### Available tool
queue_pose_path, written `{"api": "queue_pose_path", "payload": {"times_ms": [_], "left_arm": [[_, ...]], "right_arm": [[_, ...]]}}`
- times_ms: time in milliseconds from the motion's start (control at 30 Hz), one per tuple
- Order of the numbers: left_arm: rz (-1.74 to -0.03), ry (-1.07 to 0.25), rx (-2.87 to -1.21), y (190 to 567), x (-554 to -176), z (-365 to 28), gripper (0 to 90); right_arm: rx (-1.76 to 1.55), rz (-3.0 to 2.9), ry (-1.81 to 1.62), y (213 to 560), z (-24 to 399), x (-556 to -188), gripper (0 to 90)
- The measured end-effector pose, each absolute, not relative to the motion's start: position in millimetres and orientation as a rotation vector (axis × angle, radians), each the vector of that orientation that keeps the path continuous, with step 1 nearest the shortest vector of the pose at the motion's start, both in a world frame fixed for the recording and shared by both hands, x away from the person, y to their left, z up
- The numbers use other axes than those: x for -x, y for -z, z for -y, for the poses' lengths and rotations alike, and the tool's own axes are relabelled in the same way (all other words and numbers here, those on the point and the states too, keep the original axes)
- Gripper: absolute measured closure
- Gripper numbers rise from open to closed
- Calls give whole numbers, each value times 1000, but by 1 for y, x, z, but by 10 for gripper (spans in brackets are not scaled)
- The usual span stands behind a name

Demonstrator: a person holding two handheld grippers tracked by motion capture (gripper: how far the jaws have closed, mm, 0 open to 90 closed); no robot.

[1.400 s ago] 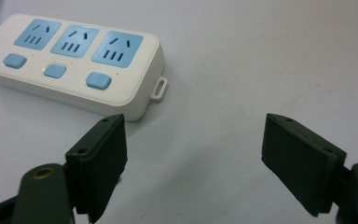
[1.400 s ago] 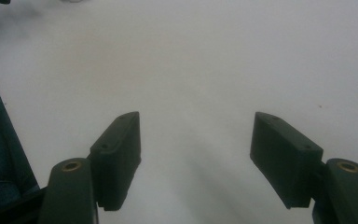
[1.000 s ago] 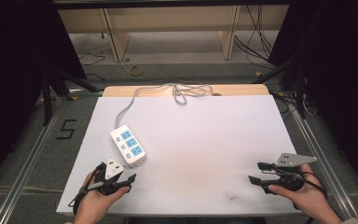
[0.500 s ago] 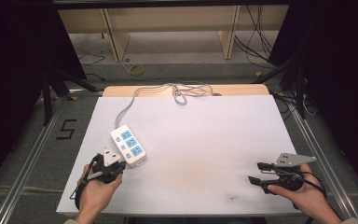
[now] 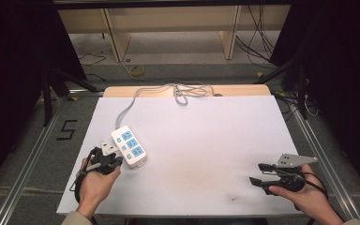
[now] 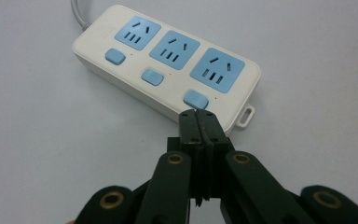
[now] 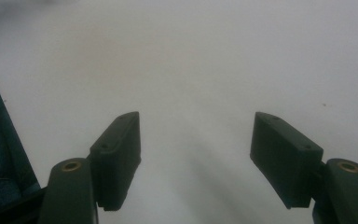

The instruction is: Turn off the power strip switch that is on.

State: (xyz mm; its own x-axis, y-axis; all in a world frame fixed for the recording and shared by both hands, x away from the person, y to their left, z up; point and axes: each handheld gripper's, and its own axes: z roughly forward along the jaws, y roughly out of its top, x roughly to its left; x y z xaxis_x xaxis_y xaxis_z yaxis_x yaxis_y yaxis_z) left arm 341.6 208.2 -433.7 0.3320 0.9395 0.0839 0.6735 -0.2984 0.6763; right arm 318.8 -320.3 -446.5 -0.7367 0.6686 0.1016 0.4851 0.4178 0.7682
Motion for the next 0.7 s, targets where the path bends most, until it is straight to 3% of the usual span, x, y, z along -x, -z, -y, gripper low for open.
{"api": "queue_pose_path", "payload": {"times_ms": [700], "left_arm": [[-1439, -650, -2057, 430, -359, -211, 898]], "right_arm": [[-1011, -2453, -1215, 447, 320, -319, 337]]}}
